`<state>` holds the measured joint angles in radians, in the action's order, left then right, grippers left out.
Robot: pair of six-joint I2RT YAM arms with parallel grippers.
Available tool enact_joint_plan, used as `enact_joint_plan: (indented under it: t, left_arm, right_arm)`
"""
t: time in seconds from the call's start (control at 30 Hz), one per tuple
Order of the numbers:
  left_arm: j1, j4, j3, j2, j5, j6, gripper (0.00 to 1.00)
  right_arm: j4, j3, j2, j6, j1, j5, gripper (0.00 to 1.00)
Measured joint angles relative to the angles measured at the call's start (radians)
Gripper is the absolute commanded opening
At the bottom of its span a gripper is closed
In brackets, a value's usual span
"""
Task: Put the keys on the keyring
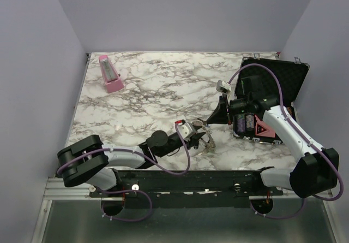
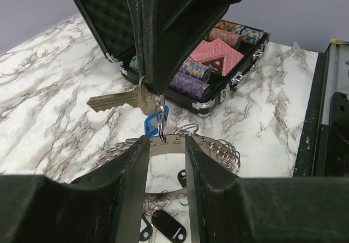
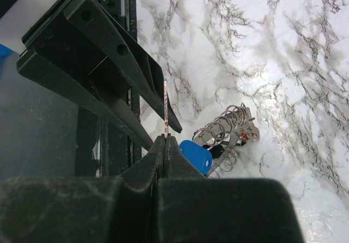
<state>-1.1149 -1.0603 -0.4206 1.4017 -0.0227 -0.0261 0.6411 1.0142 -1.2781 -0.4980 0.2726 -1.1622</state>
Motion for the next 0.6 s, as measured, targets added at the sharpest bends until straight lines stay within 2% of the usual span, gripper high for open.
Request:
enact_joint_plan:
  t: [0.23,0.6]
  left_arm:
    - [0.0,0.013,-0.031,0.021,-0.019,0.027,0.36]
    - [0.0,0.053,-0.05,0.031,-0.031,0.041,0.22]
  right_arm:
    - [0.0,0.0,0.0,0.0,0.0,-0.001,0.0]
    - [0.0,0.0,0.0,0.0,0.0,-0.004,0.0]
